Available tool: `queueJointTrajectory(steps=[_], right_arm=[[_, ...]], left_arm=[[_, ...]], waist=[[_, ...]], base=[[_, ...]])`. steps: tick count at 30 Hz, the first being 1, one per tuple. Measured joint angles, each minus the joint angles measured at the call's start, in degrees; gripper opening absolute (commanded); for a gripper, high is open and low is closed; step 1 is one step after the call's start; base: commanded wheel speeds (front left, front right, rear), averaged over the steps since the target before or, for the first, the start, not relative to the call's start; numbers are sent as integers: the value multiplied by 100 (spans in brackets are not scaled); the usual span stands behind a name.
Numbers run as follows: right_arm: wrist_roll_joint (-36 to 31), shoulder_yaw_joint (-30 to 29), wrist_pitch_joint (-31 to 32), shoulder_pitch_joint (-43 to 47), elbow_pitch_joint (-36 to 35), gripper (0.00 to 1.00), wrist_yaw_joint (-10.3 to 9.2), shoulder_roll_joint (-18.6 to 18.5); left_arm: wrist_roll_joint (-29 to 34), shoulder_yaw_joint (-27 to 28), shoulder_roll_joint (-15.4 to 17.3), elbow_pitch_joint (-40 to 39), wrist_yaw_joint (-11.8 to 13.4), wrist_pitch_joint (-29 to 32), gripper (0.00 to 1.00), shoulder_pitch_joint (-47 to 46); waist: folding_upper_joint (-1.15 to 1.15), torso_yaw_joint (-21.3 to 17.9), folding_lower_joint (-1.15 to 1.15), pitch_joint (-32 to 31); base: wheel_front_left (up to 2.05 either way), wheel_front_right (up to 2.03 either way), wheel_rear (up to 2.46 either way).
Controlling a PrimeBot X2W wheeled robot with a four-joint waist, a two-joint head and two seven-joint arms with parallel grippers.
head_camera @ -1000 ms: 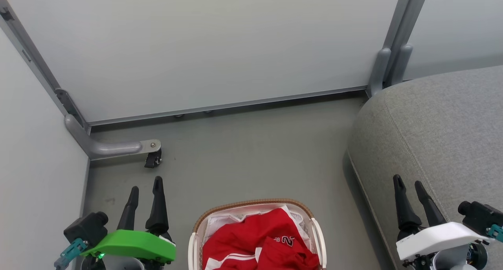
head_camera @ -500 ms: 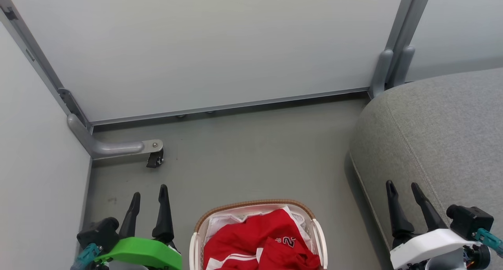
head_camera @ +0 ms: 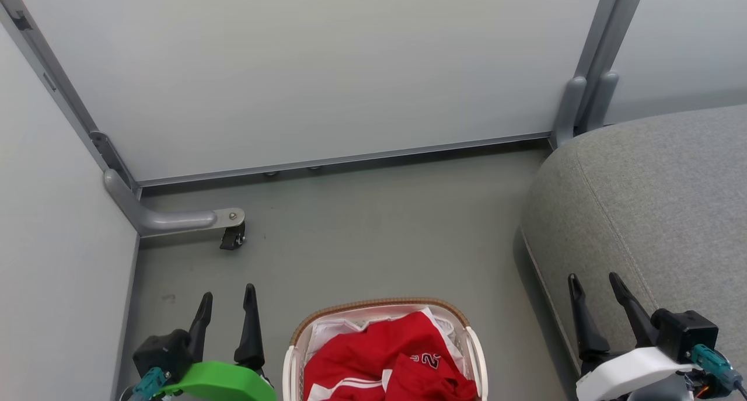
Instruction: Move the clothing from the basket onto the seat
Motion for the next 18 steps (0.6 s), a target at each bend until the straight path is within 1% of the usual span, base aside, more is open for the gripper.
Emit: queueJointTrajectory(steps=[18], right_arm=[[-837, -62, -216, 79, 3, 100, 0, -12]], left_arm=[[660, -130, 10, 225, 63, -212, 100, 5]], waist=[[0, 41, 0, -14]], base=[[0, 0, 0]])
